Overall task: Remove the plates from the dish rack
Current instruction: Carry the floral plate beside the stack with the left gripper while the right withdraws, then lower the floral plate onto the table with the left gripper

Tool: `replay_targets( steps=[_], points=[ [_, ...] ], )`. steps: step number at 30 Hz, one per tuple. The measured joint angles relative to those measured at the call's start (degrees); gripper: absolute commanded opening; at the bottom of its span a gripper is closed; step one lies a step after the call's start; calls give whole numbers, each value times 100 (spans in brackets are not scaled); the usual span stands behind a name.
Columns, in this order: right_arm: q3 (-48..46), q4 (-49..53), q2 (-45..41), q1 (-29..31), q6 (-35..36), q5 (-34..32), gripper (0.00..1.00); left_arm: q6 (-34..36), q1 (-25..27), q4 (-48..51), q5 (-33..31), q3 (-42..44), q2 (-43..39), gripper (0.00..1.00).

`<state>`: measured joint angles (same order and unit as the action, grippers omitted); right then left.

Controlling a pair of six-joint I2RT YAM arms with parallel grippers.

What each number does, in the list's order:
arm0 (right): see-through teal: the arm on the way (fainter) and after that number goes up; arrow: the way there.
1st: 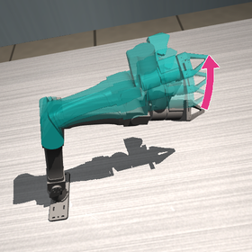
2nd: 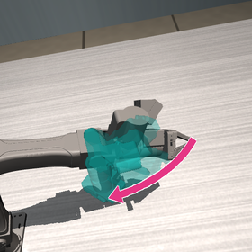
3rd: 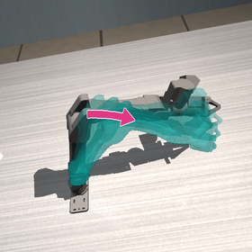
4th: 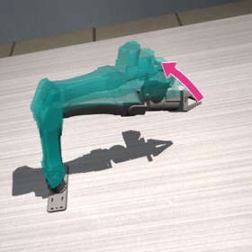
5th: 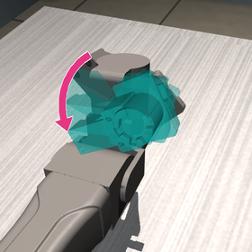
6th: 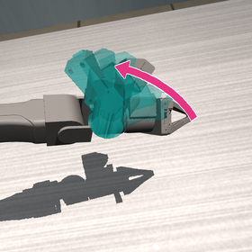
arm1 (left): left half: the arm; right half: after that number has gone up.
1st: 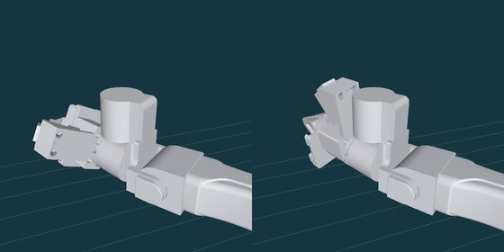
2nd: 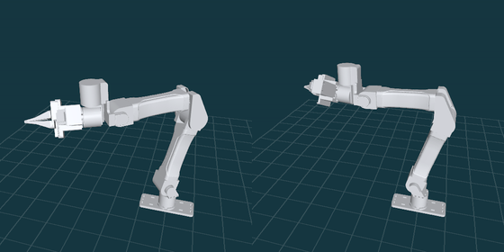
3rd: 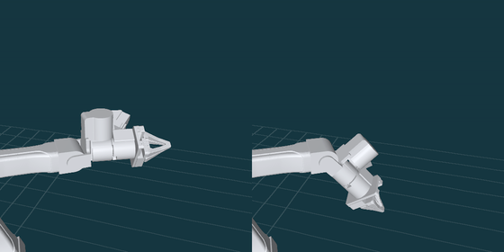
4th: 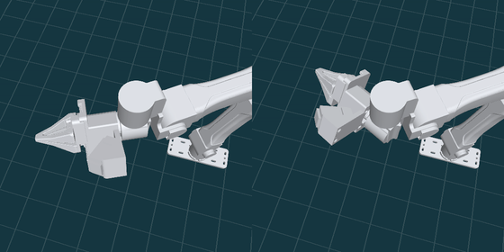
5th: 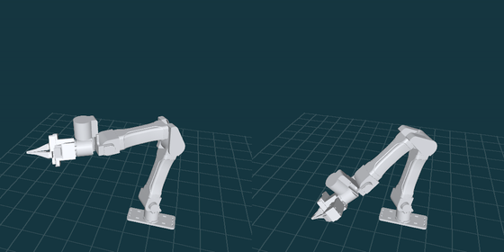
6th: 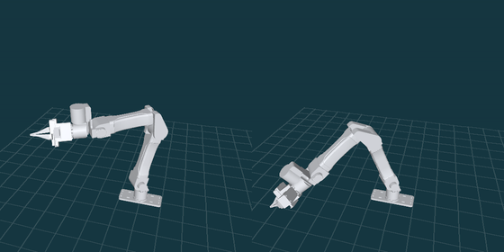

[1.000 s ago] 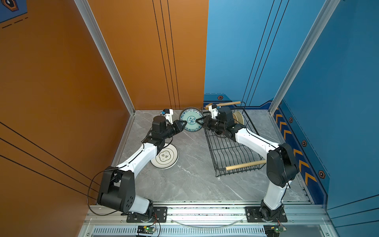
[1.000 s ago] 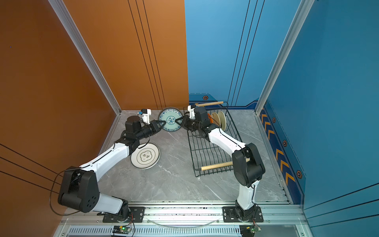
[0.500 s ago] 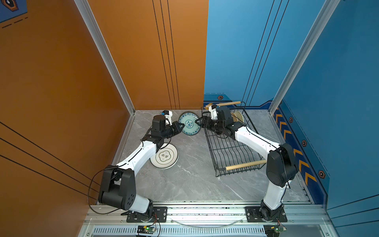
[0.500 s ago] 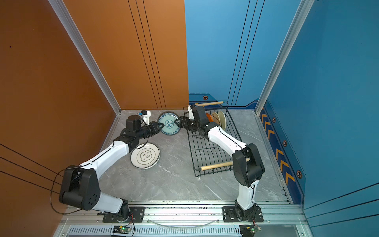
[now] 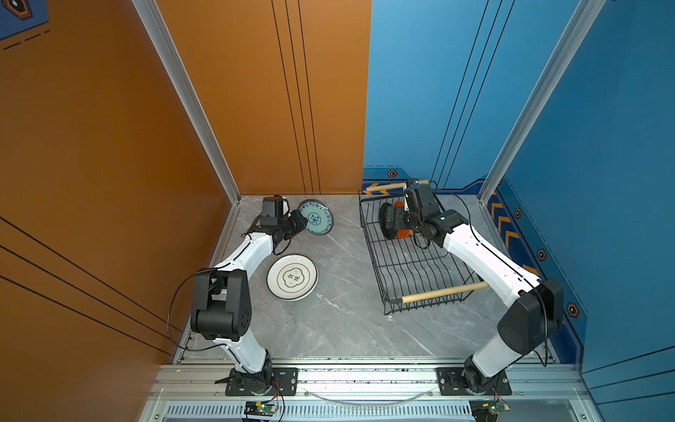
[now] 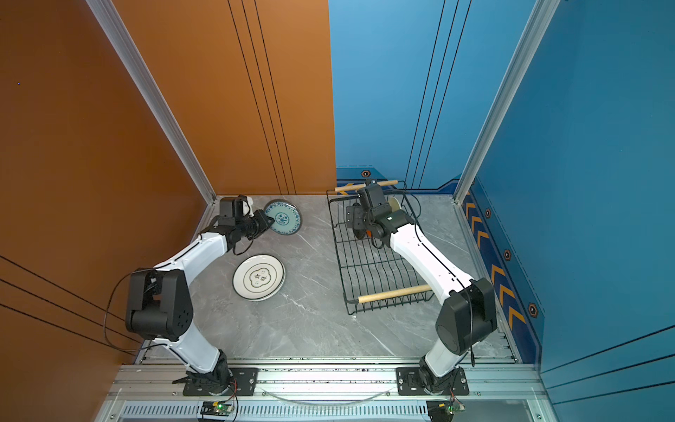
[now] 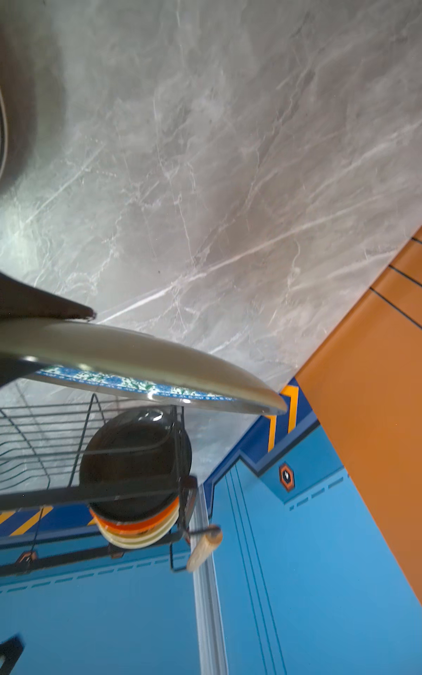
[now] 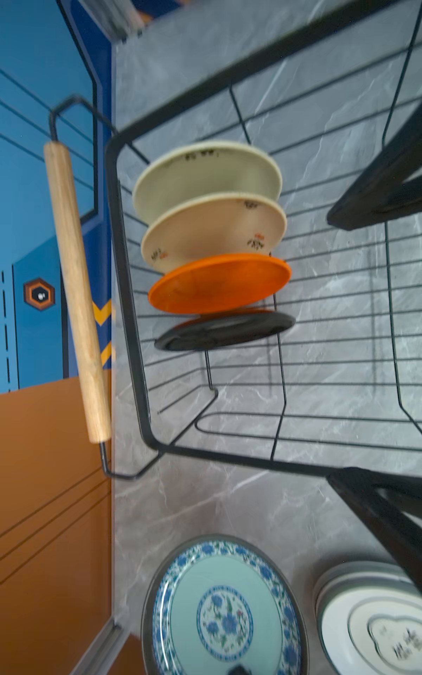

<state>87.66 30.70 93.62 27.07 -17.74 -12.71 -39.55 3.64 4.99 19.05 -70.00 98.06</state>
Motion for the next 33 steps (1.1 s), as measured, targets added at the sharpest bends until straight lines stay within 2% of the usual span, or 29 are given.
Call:
replay_targets(
  steps=[5, 10, 20, 33],
  points=[
    [-48, 264, 0, -136, 256, -492, 100, 122, -109, 229, -203, -269, 457, 0],
    [-50, 448, 48, -286, 363, -570, 100, 210, -208, 258, -398, -271, 592, 0],
    [111, 887, 831, -232, 490, -992, 100, 315, -378, 205, -496, -273, 1021, 0],
    [310, 984, 966, -356, 557, -772, 100, 332, -555, -98, -494, -166, 1222, 6]
  ],
)
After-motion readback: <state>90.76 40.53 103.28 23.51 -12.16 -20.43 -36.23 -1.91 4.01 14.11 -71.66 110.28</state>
